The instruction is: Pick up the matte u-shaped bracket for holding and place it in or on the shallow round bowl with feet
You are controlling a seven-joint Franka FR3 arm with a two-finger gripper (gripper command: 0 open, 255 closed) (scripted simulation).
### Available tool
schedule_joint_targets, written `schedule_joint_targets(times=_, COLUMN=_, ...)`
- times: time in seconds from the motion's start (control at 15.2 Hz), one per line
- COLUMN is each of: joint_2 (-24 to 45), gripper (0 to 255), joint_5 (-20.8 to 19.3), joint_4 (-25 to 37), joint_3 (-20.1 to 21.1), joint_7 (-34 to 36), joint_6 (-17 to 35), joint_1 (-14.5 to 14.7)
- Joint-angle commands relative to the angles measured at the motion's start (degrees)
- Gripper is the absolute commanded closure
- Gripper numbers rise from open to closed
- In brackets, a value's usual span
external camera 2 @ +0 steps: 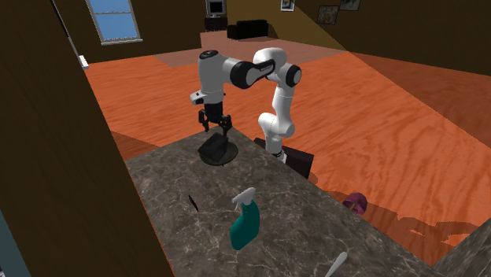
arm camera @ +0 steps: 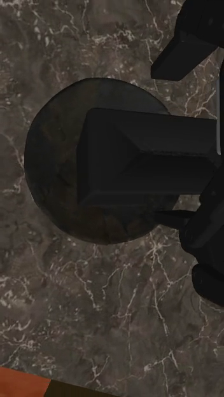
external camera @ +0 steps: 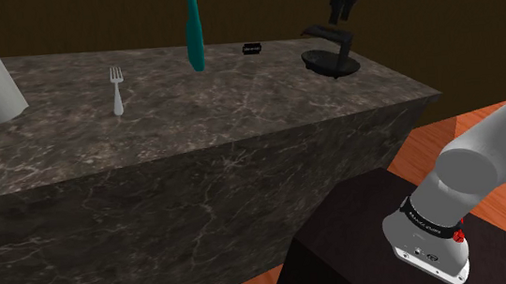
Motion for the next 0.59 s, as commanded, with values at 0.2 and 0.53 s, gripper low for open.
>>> schedule_joint_targets(times=0.2, joint_2=1.5, gripper=0, joint_5=0.0, joint_4=6.8, joint_3=0.1, joint_7=0.1, joint_6=-5.3, joint_1=0.1)
schedule_joint_targets(times=0.53, joint_2=1.5, gripper=0, joint_5=0.0, joint_4=6.8, joint_3=0.1, joint_7=0.1, joint_6=-5.3, joint_1=0.1)
